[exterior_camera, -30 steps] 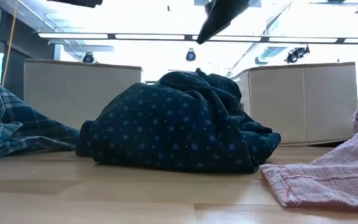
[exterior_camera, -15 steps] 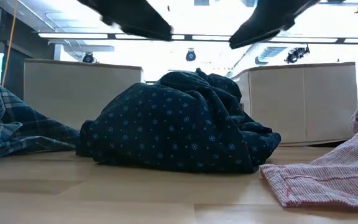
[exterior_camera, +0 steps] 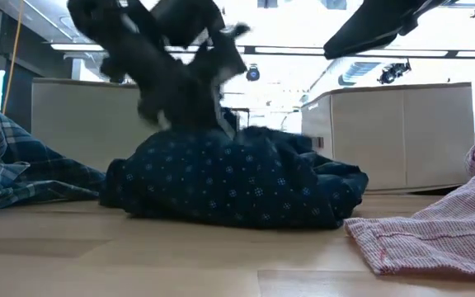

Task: Sort clothes
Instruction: Put the dark blue shirt into the left laundry bin

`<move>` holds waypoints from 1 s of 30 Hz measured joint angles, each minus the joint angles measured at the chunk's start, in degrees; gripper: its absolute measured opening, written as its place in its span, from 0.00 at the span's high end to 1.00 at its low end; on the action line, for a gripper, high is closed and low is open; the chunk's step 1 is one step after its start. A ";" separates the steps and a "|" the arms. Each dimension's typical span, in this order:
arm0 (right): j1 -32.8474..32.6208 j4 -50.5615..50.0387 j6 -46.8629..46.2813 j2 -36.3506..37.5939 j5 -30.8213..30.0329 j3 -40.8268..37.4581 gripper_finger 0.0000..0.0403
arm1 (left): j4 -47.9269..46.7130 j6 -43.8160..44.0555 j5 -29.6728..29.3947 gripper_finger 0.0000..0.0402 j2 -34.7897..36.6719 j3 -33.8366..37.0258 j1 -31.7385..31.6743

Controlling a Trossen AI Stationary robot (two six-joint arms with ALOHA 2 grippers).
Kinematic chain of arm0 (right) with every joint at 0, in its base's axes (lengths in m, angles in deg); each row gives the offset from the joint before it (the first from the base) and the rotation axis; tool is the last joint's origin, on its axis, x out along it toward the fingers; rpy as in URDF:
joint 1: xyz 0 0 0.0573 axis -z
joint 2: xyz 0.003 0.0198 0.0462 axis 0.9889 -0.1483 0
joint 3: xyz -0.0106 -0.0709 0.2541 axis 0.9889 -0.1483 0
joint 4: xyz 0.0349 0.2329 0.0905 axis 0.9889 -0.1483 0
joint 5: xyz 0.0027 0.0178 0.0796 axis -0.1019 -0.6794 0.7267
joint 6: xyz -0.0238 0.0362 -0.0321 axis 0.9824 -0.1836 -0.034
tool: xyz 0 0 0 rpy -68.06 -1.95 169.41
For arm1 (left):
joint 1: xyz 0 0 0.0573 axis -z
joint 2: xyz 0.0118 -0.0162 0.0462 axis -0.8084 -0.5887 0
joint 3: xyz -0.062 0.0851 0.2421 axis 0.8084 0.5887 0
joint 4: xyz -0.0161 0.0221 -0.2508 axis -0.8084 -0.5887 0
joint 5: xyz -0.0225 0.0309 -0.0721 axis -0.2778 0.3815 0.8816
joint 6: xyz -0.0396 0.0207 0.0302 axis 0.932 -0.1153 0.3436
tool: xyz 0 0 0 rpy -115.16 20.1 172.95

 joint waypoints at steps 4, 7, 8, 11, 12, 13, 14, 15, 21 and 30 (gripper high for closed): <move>0.00 0.00 -0.02 0.00 -0.04 0.00 0.60 | 1.01 -1.36 -2.10 0.26 -5.92 -0.52 0.11; 0.00 0.05 0.00 -0.02 -0.04 0.00 0.60 | 2.00 -0.75 -2.80 0.36 -8.19 -0.63 0.11; 0.00 0.08 0.00 -0.02 -0.04 0.01 0.60 | 2.22 -0.36 -2.96 0.41 -8.51 -0.69 0.06; 0.00 0.31 0.04 -0.02 -0.04 0.02 0.60 | 2.23 -0.11 -3.07 0.66 -8.63 -0.72 -0.39; 0.00 0.44 0.05 -0.02 -0.04 0.02 0.60 | 2.23 0.01 -2.98 0.76 -8.60 -0.72 -0.56; 0.00 0.44 0.07 -0.02 -0.04 0.02 0.60 | 2.07 0.18 -2.74 0.86 -8.29 -0.72 -0.73; 0.00 0.44 0.09 -0.02 -0.02 0.02 0.60 | 1.58 0.43 -2.42 0.92 -7.98 -0.72 -0.93; 0.00 0.51 0.09 -0.02 -0.03 0.02 0.60 | 0.98 0.92 -2.16 0.94 -7.48 -0.76 -1.11; 0.00 0.40 0.02 -0.04 0.01 0.07 0.60 | -16.44 -0.11 -6.41 0.95 2.99 -3.56 -1.03; 0.00 1.07 1.51 -0.07 -0.10 0.07 0.60 | -38.72 -12.35 -30.38 0.95 24.70 -19.40 1.53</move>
